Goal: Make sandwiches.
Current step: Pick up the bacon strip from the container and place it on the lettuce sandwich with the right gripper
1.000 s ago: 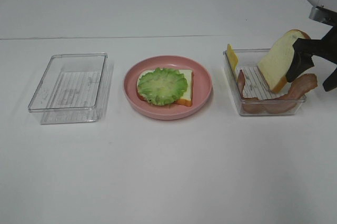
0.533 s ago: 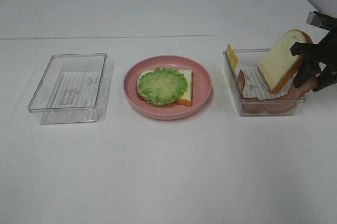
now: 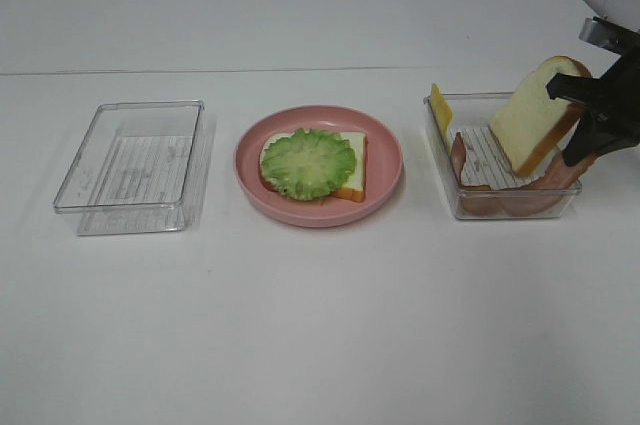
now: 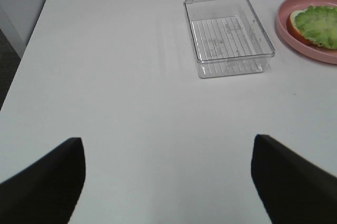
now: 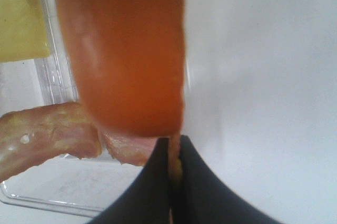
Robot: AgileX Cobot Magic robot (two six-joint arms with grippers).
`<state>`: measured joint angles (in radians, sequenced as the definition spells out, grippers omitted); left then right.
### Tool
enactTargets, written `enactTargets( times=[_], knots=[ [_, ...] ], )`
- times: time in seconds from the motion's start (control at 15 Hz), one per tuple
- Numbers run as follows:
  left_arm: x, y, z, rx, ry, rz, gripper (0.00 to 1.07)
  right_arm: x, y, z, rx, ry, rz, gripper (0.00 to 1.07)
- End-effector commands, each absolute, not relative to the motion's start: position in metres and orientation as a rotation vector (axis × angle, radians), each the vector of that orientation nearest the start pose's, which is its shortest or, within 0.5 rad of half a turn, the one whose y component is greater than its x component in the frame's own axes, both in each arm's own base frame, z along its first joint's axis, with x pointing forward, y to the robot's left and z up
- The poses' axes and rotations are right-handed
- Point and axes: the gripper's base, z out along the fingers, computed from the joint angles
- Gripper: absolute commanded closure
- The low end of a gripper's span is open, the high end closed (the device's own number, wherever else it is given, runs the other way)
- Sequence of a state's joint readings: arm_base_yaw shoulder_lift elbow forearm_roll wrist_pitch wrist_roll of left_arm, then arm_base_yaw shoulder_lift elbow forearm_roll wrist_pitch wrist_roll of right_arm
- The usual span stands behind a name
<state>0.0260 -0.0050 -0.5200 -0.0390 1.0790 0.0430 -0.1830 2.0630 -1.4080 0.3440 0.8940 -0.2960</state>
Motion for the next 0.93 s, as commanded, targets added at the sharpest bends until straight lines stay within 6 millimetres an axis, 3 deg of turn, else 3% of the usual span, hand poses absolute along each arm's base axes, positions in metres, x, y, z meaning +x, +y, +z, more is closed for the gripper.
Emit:
enactTargets(
  times=[0.07, 0.27, 0.33, 0.47, 0.6, 0.73, 0.87, 0.93],
  knots=[
    [-0.010, -0.004, 0.281, 0.018, 2.020, -0.009, 0.28, 0.398, -0.050, 0.169, 0.148, 2.917, 0.354, 1.07],
    [-0.010, -0.004, 0.281, 0.018, 2.020, -0.009, 0.28, 0.391, -0.044, 0.200, 0.166, 2.869, 0.350, 1.07],
    [-0.010, -0.004, 0.281, 0.018, 2.020, -0.009, 0.28, 0.385, -0.027, 0.227, 0.124, 2.831, 0.343, 1.07],
    [-0.010, -0.004, 0.281, 0.018, 2.020, -0.009, 0.28, 0.377, -0.010, 0.247, 0.058, 2.808, 0.311, 1.07],
    [-0.010, -0.004, 0.281, 0.018, 2.020, -0.009, 0.28, 0.359, 0.022, 0.283, -0.059, 2.762, 0.229, 1.07],
    [-0.010, -0.004, 0.281, 0.018, 2.020, -0.009, 0.28, 0.345, 0.048, 0.303, -0.160, 2.718, 0.213, 1.07],
    [-0.010, -0.004, 0.281, 0.018, 2.020, -0.009, 0.28, 0.327, 0.091, 0.317, -0.302, 2.687, 0.251, 1.07],
    [-0.010, -0.004, 0.281, 0.018, 2.020, -0.009, 0.28, 0.325, 0.099, 0.317, -0.320, 2.686, 0.262, 1.07]
  ],
)
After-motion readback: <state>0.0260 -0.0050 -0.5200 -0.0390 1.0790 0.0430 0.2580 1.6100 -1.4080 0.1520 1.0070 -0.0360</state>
